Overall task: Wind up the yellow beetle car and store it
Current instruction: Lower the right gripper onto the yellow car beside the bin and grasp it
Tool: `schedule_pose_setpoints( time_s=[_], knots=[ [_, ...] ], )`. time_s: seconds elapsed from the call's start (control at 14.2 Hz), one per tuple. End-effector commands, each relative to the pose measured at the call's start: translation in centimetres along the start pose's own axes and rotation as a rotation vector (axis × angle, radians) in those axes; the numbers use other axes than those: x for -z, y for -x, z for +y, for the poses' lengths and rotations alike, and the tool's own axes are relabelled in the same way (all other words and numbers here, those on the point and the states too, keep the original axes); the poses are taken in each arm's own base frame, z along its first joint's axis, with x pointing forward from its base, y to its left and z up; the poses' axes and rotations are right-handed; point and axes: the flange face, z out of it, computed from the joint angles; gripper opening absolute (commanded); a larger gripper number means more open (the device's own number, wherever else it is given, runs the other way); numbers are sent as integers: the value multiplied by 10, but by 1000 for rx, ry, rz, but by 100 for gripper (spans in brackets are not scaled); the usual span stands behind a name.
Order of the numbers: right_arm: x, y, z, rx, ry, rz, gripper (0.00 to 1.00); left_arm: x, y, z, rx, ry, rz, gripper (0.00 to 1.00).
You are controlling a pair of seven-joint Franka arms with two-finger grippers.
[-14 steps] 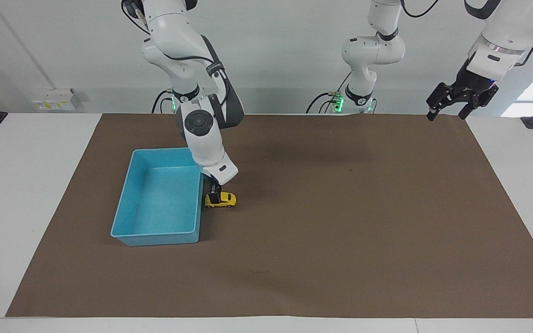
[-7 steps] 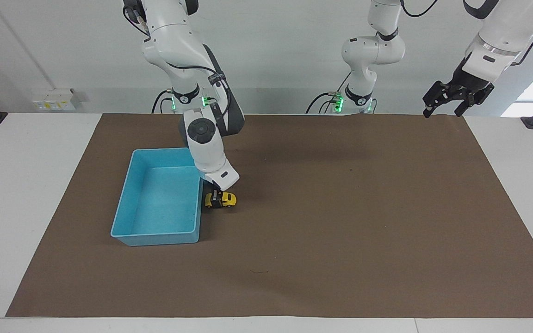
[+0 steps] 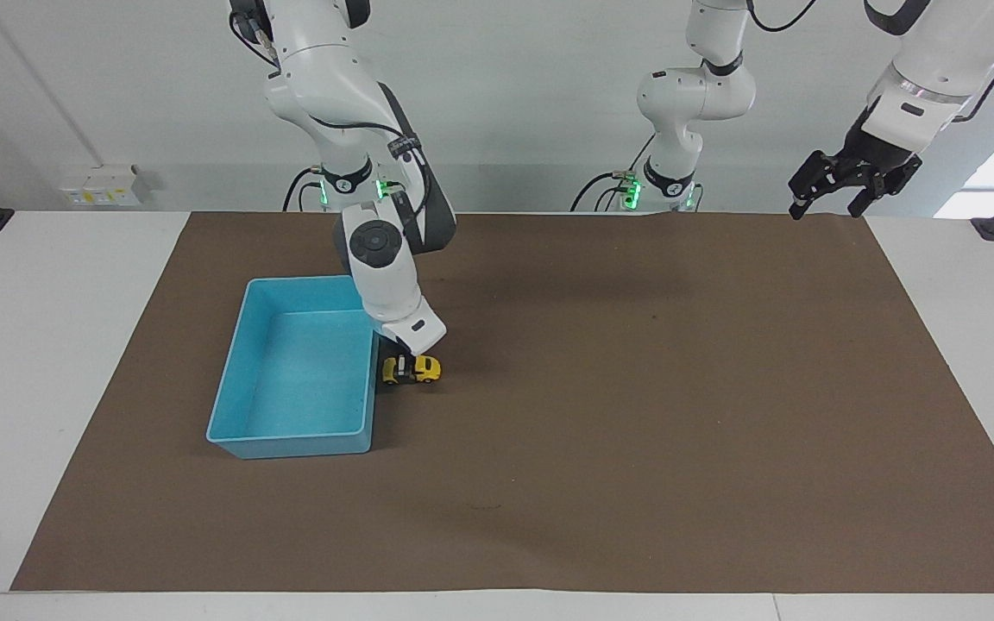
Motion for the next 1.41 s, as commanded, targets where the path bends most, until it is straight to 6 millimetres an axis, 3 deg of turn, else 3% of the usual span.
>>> schedule_pose_setpoints(
  time_s=[0.0,0.21,0.77,0.98,1.34],
  knots=[
    [12,-6,5,21,26,0,0,7,-1,-4,-16,-20,5,100],
    [28,-10,16,24,34,1,0,1,-2,-1,-22,-17,-2,100],
    [128,-12,44,0,26,14,0,1,1,-1,-14,-17,-11,100],
    [149,-3,42,0,24,11,0,1,1,-5,-5,-15,-15,100],
    [156,33,42,26,-11,-2,0,1,3,-3,-8,-12,-26,100]
  ],
)
